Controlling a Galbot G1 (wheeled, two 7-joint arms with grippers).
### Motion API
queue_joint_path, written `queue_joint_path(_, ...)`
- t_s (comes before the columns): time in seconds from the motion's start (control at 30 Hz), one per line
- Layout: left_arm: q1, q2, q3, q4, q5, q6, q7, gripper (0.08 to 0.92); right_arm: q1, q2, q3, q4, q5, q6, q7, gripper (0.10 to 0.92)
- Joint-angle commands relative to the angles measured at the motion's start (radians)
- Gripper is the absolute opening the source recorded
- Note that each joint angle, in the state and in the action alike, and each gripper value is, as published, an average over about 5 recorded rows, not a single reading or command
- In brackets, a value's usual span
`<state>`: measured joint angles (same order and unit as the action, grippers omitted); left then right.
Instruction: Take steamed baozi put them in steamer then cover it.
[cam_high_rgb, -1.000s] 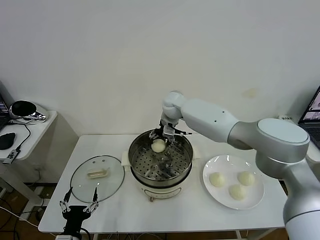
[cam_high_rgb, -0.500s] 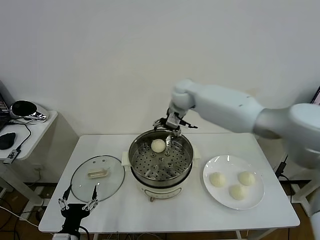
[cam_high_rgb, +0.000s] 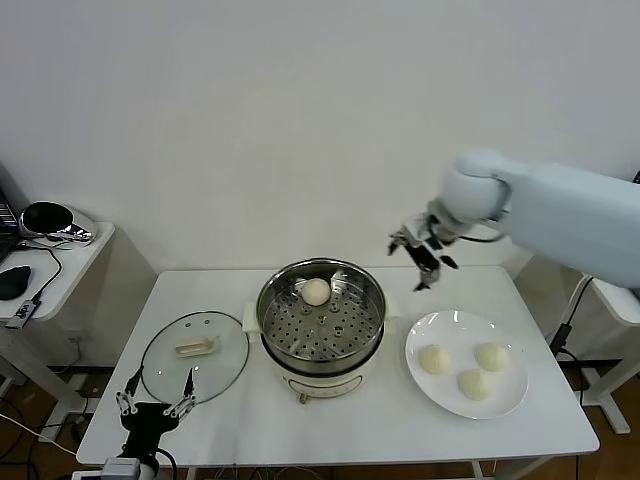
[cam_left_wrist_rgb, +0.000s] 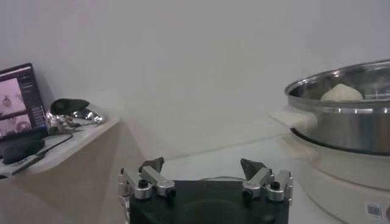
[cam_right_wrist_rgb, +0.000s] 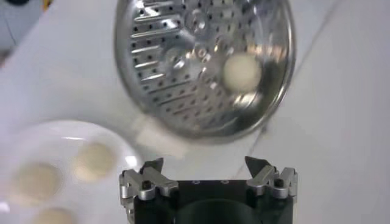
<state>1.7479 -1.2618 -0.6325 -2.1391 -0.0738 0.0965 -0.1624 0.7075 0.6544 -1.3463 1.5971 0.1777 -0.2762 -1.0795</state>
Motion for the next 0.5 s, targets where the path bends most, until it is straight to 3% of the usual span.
queue_joint_path(0.03,0.000,0.004,-0.001,-0.008,-0.002,0.028,0.001,0.823,-0.151,-0.232,0.045,0.108,-0.040,-0.101,-0.021,0.823)
queue_joint_path(0.5,0.010,-0.013,-0.018,-0.014,-0.001,0.029,-0.001,0.823,-0.579,-0.147,0.341,-0.072,-0.226,-0.002,0.004,0.823)
